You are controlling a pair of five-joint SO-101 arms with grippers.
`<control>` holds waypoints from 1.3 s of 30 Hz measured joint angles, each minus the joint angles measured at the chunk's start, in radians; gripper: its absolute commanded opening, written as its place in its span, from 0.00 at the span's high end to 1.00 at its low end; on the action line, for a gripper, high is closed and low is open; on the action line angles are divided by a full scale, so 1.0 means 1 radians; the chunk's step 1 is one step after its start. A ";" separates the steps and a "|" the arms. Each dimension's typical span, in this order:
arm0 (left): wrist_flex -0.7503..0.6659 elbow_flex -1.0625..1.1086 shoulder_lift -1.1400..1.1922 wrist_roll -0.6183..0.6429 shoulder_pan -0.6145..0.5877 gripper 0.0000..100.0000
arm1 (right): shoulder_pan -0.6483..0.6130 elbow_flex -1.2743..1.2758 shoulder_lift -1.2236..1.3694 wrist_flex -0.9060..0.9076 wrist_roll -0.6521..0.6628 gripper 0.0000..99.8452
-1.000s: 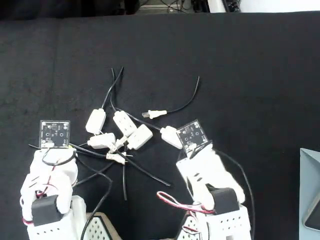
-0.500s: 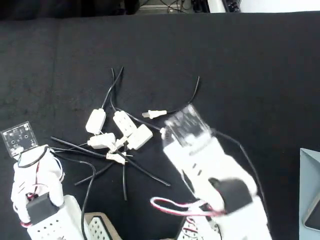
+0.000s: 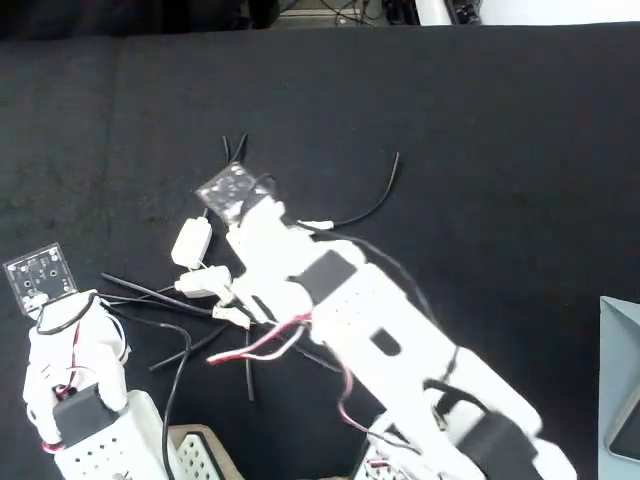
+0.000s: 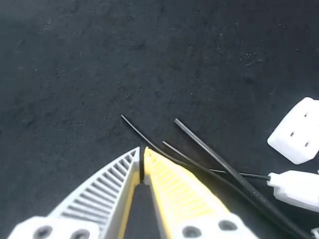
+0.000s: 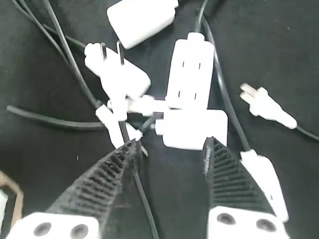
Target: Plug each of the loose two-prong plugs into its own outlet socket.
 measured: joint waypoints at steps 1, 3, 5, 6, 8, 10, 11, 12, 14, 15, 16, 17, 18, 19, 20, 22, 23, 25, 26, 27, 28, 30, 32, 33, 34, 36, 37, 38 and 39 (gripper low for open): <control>0.000 0.000 0.000 0.000 0.000 0.97 | -0.009 0.000 0.035 -0.032 -0.002 0.78; 0.000 0.000 0.000 0.000 0.000 0.97 | -0.023 0.000 0.100 -0.103 -0.003 0.78; 0.000 0.000 0.000 0.000 0.000 0.97 | -0.040 0.000 0.155 -0.164 -0.006 0.78; 0.000 0.000 0.000 0.000 0.000 0.97 | -0.048 0.000 0.184 -0.189 -0.006 0.78; 0.000 0.000 0.000 0.000 0.000 0.97 | -0.064 0.000 0.233 -0.227 -0.006 0.78; 0.000 0.000 0.000 0.000 0.000 0.97 | -0.084 0.000 0.270 -0.252 -0.006 0.78; 0.000 0.000 0.000 0.000 0.000 0.97 | -0.095 0.000 0.285 -0.261 -0.006 0.78; 0.000 0.000 0.000 0.000 0.000 0.97 | -0.106 0.000 0.299 -0.269 -0.006 0.78; 0.000 0.000 0.000 0.000 0.000 0.97 | -0.126 0.000 0.316 -0.275 -0.006 0.78; 0.000 0.000 0.000 0.000 0.000 0.97 | -0.133 0.000 0.316 -0.276 -0.006 0.78; 0.000 0.000 0.000 0.000 0.000 0.97 | -0.137 0.000 0.316 -0.276 -0.006 0.79; 0.000 0.000 0.000 0.000 0.000 0.97 | -0.140 0.000 0.325 -0.276 -0.006 0.80; 0.000 0.000 0.000 0.000 0.000 0.97 | -0.140 0.000 0.325 -0.279 -0.006 0.82; 0.000 0.000 0.000 0.000 0.000 0.97 | -0.140 -0.003 0.334 -0.287 -0.006 0.85; 0.000 0.000 0.000 0.000 0.000 0.97 | -0.141 -0.005 0.350 -0.292 -0.006 0.88; 0.000 0.000 0.000 0.000 0.000 0.97 | -0.141 -0.003 0.379 -0.295 -0.006 0.94; 0.000 0.000 0.000 0.000 0.000 0.97 | -0.140 -0.012 0.391 -0.295 -0.006 0.97; 0.000 0.000 0.000 0.000 0.000 0.97 | -0.138 -0.038 0.417 -0.295 -0.006 0.99; 0.000 0.000 0.000 0.000 0.000 0.97 | -0.138 -0.049 0.423 -0.295 -0.006 0.99; 0.000 0.000 0.000 0.000 0.000 0.97 | -0.138 -0.058 0.425 -0.287 -0.005 0.99; 0.000 0.000 0.000 0.000 0.000 0.97 | -0.138 -0.066 0.425 -0.273 -0.006 0.99; 0.000 0.000 0.000 0.000 0.000 0.97 | -0.123 -0.084 0.425 -0.238 -0.005 0.99; 0.000 0.000 0.000 0.000 0.000 0.97 | -0.092 -0.094 0.410 -0.192 -0.005 0.99; 0.000 0.000 0.000 0.000 0.000 0.97 | -0.077 -0.095 0.390 -0.167 -0.005 0.99; 0.000 0.000 0.000 0.000 0.000 0.97 | -0.061 -0.095 0.362 -0.144 -0.005 0.99; 0.000 0.000 0.000 0.000 0.000 0.97 | -0.017 -0.095 0.301 -0.100 -0.005 0.99; 0.000 0.000 0.000 0.000 0.000 0.97 | 0.011 -0.095 0.269 -0.071 -0.006 0.99; 0.000 0.000 0.000 0.000 0.000 0.97 | 0.040 -0.095 0.233 -0.040 -0.021 0.99; 0.000 0.000 0.000 0.000 0.000 0.97 | 0.069 -0.095 0.201 -0.011 -0.041 0.99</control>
